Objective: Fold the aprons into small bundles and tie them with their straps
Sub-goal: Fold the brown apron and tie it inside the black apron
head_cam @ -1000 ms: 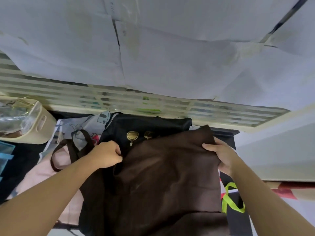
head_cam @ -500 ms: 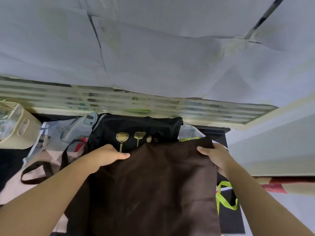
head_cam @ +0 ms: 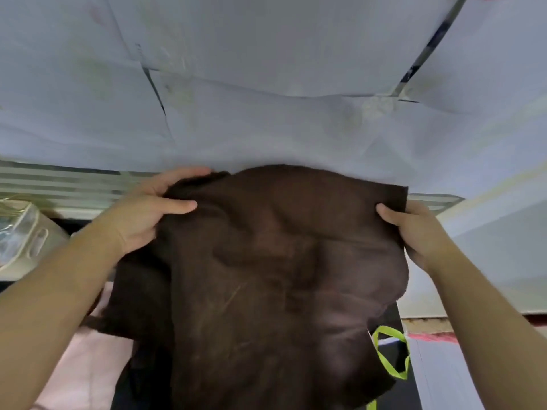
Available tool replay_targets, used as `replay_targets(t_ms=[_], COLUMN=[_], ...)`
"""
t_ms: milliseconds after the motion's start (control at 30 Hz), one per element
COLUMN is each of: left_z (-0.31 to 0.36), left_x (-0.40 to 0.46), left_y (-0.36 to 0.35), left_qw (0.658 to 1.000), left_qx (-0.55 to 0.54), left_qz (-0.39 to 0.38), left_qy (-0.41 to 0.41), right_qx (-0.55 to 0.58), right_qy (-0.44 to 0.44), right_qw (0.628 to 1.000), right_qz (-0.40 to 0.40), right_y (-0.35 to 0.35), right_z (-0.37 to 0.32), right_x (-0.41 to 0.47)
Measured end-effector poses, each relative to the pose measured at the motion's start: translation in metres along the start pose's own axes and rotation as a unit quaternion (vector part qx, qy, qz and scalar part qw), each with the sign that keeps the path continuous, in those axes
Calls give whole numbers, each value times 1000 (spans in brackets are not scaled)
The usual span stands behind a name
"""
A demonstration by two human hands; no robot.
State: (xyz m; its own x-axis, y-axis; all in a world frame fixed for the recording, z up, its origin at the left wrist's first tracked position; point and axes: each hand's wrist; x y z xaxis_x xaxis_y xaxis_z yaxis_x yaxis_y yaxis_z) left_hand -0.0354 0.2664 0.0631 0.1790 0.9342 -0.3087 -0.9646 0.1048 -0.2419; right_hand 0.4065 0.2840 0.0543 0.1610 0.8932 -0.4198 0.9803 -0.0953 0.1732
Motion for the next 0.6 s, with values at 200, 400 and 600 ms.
replay_targets(t_ms=[200, 400, 600], left_z=[-26, -25, -25], left_x=[-2, 1, 7], left_y=[-15, -26, -31], left_qw=[991, 972, 889], left_qx=[122, 123, 344], left_qz=[46, 192, 267], left_qy=[31, -56, -144], right_qx=[-149, -174, -317], right_qy=[100, 134, 127], right_qw=[982, 964, 919], right_qz=[64, 147, 195], right_y=[-14, -15, -5], right_z=[20, 6, 0], right_x=[1, -5, -11])
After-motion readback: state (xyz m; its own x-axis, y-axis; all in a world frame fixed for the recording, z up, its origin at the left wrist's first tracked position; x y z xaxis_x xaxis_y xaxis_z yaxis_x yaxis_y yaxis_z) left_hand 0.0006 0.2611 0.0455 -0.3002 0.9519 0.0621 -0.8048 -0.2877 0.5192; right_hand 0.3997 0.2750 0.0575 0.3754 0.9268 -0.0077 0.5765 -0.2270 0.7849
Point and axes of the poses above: each hand's wrist, its own x-axis towards the middle knuckle, its own y-axis out of the back of the hand, z = x × y, and after that the axes turned 5 degrees about -x, right-handed
